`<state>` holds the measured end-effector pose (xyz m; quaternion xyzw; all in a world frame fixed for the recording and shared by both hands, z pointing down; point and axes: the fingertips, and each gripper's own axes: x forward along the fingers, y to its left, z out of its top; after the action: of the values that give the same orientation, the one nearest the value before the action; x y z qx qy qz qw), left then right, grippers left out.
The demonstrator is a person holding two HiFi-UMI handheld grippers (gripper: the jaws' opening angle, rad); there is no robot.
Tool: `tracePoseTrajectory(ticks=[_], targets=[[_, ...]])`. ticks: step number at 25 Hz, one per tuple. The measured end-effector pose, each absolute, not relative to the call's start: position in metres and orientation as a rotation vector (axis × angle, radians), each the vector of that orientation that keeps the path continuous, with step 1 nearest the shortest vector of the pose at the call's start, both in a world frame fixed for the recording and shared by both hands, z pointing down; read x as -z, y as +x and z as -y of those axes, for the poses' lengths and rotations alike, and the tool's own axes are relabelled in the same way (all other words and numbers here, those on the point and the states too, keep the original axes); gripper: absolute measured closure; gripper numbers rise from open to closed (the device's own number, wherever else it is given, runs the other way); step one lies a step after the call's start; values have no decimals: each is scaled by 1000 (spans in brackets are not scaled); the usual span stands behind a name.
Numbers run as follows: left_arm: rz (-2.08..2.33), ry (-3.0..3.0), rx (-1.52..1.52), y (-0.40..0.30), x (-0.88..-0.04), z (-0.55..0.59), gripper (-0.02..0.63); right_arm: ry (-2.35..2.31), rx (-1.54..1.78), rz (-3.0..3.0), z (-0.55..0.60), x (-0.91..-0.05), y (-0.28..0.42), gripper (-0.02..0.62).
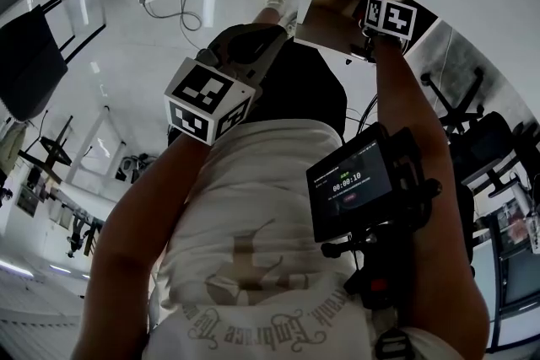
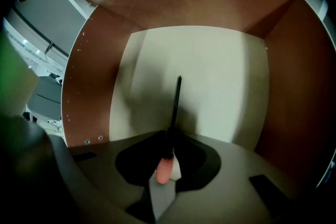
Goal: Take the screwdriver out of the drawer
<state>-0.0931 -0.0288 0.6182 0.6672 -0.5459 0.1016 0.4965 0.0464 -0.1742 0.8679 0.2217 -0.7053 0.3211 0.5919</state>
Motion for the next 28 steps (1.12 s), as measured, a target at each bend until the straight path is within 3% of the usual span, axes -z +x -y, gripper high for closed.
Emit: tracePoseTrajectory(ticks=[16, 28], targets=[[1323, 1654, -261, -91, -621, 33, 585, 378, -653, 1759, 163, -862, 32, 526], [1347, 1699, -292, -72, -583, 3, 585, 359, -564, 1872, 150, -798, 47, 526]])
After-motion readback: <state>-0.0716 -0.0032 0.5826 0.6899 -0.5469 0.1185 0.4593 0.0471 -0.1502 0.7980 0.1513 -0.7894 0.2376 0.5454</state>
